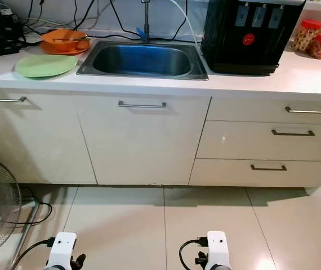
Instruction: Kitchen organization
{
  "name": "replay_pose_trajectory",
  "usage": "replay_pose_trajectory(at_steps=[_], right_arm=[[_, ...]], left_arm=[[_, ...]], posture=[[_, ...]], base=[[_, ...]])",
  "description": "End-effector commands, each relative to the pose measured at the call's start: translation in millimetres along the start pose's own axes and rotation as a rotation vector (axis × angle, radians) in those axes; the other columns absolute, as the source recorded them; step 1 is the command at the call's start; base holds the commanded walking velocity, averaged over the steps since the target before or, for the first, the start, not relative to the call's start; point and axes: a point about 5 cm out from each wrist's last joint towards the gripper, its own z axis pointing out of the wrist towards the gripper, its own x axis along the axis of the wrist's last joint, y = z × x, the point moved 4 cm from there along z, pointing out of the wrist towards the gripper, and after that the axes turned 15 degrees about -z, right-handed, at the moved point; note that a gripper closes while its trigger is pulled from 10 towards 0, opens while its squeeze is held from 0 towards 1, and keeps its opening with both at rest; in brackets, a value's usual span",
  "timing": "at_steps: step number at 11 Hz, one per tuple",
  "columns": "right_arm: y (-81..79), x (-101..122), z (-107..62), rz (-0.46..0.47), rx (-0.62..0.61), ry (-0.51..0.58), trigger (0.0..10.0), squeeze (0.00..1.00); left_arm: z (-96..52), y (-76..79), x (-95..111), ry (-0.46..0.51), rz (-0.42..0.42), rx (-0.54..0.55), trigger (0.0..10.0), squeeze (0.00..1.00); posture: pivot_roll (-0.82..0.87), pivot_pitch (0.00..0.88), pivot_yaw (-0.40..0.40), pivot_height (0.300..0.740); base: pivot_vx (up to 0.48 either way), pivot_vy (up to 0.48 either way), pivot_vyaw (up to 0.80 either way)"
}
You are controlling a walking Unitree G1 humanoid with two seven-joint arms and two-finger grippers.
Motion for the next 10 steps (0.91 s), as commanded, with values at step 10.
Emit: replay_pose_trajectory(at_steps=[10], right_arm=[[1.8, 2.9, 0.9, -0.027, -0.004, -0.006, 10.0, 0.0]], left_arm=[[-1.4, -7.8, -3.4, -0.003, -0.018, 0.033, 10.0, 0.0]], posture=[[0.17, 0.028, -0.014, 0.74]], base=[[0.051, 0.0, 0.0]])
